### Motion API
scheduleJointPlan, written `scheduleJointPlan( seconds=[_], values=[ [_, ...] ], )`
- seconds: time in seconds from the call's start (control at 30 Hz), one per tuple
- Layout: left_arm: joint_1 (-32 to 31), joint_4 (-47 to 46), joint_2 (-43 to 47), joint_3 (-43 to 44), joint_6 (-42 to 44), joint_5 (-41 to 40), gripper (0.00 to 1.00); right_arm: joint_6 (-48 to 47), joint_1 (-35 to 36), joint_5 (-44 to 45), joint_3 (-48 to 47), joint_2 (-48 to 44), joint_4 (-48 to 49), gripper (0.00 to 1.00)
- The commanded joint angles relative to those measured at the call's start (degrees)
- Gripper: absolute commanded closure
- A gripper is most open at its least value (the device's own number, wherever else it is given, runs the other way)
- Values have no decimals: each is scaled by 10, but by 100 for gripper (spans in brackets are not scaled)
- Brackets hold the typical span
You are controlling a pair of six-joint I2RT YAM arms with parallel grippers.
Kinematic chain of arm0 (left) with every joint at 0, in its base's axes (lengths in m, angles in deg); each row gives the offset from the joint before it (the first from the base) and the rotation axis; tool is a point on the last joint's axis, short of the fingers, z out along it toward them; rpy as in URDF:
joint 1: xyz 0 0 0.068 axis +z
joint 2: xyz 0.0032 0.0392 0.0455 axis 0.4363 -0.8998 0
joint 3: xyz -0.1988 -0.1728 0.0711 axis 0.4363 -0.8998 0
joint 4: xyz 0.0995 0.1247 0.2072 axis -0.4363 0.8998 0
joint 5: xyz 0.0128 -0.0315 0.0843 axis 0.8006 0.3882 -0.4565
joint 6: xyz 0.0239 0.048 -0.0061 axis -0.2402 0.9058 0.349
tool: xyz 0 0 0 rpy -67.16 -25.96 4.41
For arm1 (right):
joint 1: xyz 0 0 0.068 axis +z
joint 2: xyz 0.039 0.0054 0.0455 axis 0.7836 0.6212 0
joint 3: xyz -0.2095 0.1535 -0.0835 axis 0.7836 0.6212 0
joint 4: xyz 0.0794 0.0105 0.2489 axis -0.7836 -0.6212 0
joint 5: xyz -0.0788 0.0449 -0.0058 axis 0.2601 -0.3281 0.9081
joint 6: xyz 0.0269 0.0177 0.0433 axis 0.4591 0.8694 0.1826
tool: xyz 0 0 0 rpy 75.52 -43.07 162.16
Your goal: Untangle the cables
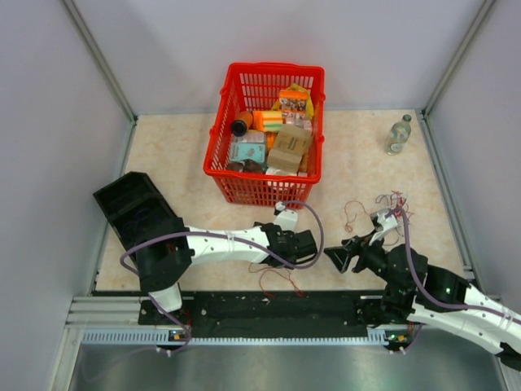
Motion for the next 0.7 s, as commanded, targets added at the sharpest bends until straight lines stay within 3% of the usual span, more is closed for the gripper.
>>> scheduleJointPlan(
  seconds=[0.0, 0.13, 0.3, 0.4, 0.53, 0.6, 0.67],
  values=[
    [10, -21, 11, -8, -1, 9, 1, 0, -4, 2, -12, -6, 7, 29],
    [19, -55, 18, -27, 6, 36, 5, 0, -4, 2, -12, -5, 6, 29],
    [39, -108, 50, -80, 19, 69, 27, -2, -4, 2, -15, -8, 5, 29],
    [41, -121, 75, -95, 25, 71, 47, -1, -4, 2, -12, -7, 5, 29],
    [41, -122, 118, -102, 31, 56, 87, -1, -4, 2, -13, -5, 6, 29],
    [42, -122, 150, -108, 46, 47, 97, 0, -5, 2, -12, -4, 7, 29],
    [49, -134, 187, -118, 73, 54, 100, 1, -5, 0, -11, -2, 6, 29]
  ],
)
